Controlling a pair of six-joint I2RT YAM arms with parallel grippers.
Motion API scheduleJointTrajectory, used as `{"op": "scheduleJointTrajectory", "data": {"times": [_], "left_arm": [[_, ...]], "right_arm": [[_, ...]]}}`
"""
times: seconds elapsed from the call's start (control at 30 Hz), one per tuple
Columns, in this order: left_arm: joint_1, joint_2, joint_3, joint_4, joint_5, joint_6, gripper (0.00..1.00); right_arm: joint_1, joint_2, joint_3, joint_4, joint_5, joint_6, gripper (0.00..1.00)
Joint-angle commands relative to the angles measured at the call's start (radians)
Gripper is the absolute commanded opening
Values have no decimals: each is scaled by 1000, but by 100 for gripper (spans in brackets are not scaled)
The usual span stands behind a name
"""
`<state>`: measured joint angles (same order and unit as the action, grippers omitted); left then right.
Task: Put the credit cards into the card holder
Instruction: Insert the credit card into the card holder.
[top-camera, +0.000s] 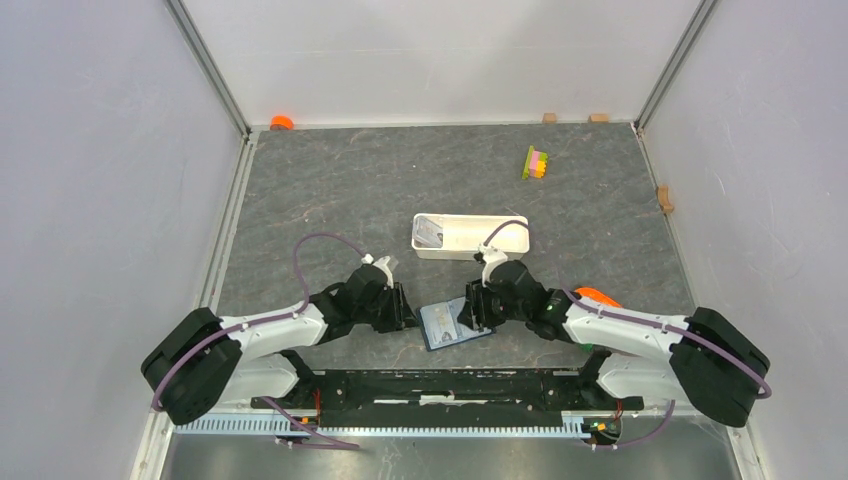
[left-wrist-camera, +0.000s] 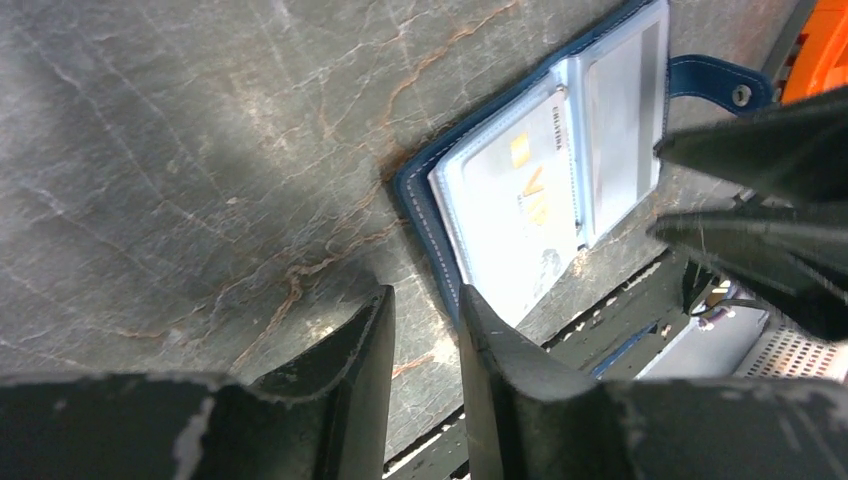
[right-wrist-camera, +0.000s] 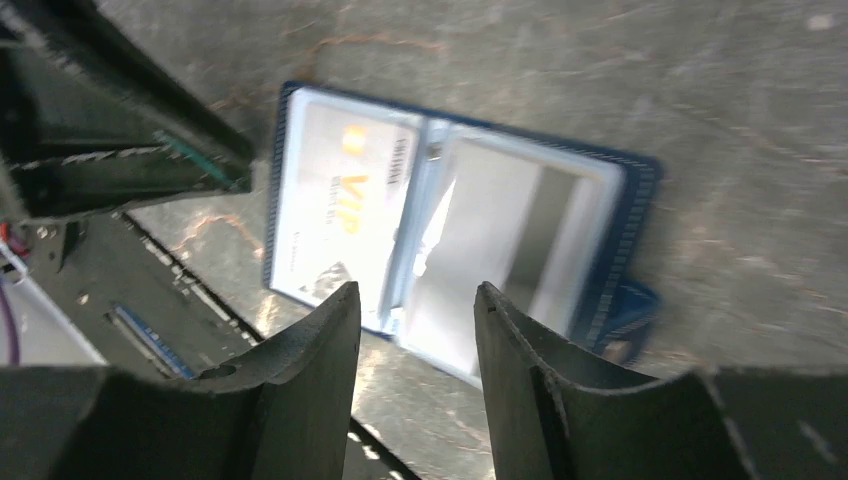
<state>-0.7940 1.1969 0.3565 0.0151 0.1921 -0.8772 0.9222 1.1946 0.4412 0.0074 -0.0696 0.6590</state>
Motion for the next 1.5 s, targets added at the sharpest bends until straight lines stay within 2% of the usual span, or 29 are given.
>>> {"op": "scheduleJointTrajectory", "data": {"times": [0.0, 0.3, 0.63, 0.9, 1.13, 1.47], "left_arm": [[-4, -21, 30, 84, 38, -2, 38], [-5, 77, 13, 199, 83, -37, 40], [-5, 103, 3, 203, 71, -32, 40], [-5, 108, -1, 203, 70, -32, 39], [-5, 96, -9, 200, 63, -32, 39], [-5, 86, -7, 186, 57, -29, 38]], "right_arm": [[-78, -39, 32, -68, 10, -80, 52], [-143, -34, -13, -46, -71, -91, 53], [-151, -20, -71, -16, -85, -57, 53], [-151, -6, -148, 184, -233, 59, 52], [-151, -28, -217, 350, -283, 191, 51], [-149, -88, -163, 290, -269, 147, 52]]}}
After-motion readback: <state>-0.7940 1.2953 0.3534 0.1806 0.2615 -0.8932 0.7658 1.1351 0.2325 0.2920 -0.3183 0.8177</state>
